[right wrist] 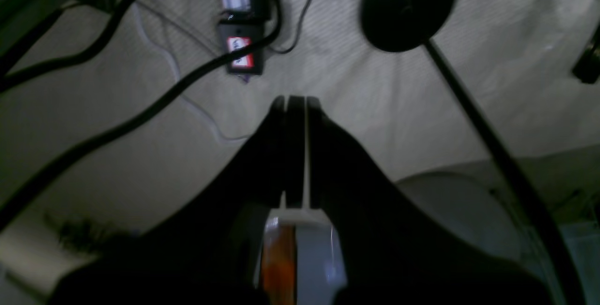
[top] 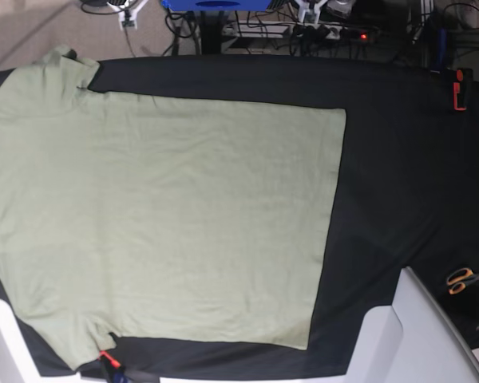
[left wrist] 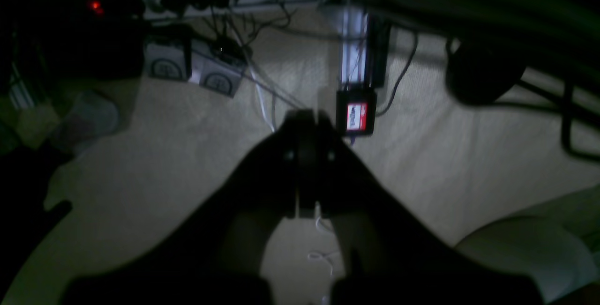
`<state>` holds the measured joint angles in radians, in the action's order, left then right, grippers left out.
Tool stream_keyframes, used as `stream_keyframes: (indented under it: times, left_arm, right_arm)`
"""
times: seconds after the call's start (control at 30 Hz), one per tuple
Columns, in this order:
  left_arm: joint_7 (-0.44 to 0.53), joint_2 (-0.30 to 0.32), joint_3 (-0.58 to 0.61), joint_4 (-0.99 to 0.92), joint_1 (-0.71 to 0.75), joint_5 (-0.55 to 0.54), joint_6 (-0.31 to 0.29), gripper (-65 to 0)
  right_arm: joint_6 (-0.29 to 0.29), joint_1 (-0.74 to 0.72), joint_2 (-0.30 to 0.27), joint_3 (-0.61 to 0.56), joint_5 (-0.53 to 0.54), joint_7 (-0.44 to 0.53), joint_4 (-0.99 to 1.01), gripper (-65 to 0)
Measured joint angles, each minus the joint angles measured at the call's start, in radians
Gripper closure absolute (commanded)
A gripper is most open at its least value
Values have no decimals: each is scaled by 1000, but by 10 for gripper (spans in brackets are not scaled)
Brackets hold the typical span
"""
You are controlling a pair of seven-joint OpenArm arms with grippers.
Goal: Fold the T-shirt properly
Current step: 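Move both grippers down toward the shirt's shoulder edge, then grasp the shirt's shoulder edge with the right and left grippers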
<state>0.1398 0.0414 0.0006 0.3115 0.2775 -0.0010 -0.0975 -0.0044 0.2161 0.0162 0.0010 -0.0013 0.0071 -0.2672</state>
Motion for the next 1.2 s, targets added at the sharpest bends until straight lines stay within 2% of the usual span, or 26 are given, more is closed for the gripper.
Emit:
stream_keyframes:
  times: [0.1, 0.17, 0.27, 0.43, 0.57, 0.7, 0.83, 0.87, 0.93, 0.97, 1.0, 1.07, 1.13, 1.2]
  left_arm:
    - [5, 28, 0, 82, 53, -1, -1, 0]
    - [2, 50, -1, 129, 80, 0, 0, 0]
    - [3, 81, -12, 224, 149, 0, 6, 0]
    - [-12, 101, -164, 447, 320, -91, -8, 0]
    - [-12, 140, -240, 724, 465, -109, 1, 0]
    - [-18, 129, -329, 971, 546, -121, -8, 0]
    - [-66, 145, -386, 1172, 554, -298, -6, 0]
    - [-116, 163, -394, 1242, 554, -331, -5, 0]
    - [-238, 204, -401, 1373, 547, -394, -7, -2]
    - [-299, 223, -401, 1427, 539, -422, -7, -63]
    - [-353, 239, -401, 1471, 524, -455, -6, -110]
    - [-438, 253, -401, 1519, 478, -510, -7, -173]
    - [-497, 270, -397, 1526, 439, -531, -9, -174]
    - [-518, 288, -398, 1519, 417, -529, -8, -174]
  right_arm:
    - [5, 101, 3, 0, 0, -19, -154, 0]
    - [5, 174, 0, 0, 2, -133, -273, 0]
    - [7, 288, -16, 35, -2, -247, -503, 0]
    - [9, 428, -16, 185, 0, -281, -832, 0]
    - [3, 547, -11, 235, -1, -329, -1004, -6]
    - [16, 578, 42, 290, 6, -325, -1213, -9]
    - [13, 571, 55, 322, 5, -319, -1408, -12]
    - [37, 565, 55, 328, 0, -324, -1440, -26]
    - [126, 539, 54, 345, 11, -335, -1486, -80]
    - [188, 507, 60, 370, 48, -343, -1500, -132]
    - [242, 471, 67, 402, 93, -334, -1509, -197]
    - [392, 407, 66, 486, 215, -323, -1514, -353]
    - [534, 367, 55, 573, 332, -354, -1498, -498]
    - [684, 317, 47, 678, 418, -444, -1446, -596]
